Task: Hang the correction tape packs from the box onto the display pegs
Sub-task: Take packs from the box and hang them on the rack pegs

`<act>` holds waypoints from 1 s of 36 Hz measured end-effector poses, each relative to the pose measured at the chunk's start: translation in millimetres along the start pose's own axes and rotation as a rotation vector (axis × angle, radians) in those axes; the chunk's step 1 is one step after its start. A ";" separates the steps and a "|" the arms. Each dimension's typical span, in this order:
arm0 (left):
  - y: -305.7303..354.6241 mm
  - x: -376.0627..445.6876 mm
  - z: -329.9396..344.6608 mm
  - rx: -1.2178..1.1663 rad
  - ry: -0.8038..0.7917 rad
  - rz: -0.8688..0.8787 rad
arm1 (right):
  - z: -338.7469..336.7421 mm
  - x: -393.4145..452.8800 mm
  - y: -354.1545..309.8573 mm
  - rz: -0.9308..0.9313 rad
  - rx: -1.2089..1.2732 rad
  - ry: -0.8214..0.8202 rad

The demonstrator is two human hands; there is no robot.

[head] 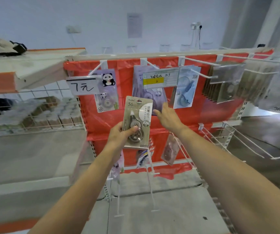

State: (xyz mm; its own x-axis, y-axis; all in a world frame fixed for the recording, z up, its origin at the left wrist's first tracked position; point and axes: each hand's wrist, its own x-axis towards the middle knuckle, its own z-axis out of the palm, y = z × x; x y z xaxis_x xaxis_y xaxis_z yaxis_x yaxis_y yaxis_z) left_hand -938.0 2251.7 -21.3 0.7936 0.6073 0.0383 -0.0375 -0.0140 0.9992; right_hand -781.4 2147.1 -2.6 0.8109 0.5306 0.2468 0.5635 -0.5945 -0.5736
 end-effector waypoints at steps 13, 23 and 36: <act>11.1 -2.0 166.0 -0.115 -0.119 0.032 | -111.8 -49.2 106.8 0.143 0.510 -0.055; 37.0 3.6 291.6 -0.086 -0.185 0.127 | -174.5 -75.3 177.4 0.123 0.780 -0.004; 38.1 -13.1 332.2 0.144 -0.107 0.218 | -193.2 -82.9 217.4 0.099 0.849 0.042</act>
State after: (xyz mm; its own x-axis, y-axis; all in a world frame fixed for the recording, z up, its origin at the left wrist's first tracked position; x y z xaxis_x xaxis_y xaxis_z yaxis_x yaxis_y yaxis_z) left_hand -748.0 1979.4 20.1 0.8359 0.4907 0.2461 -0.1341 -0.2522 0.9583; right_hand -695.7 1857.1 3.1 0.8646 0.4677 0.1838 0.1941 0.0265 -0.9806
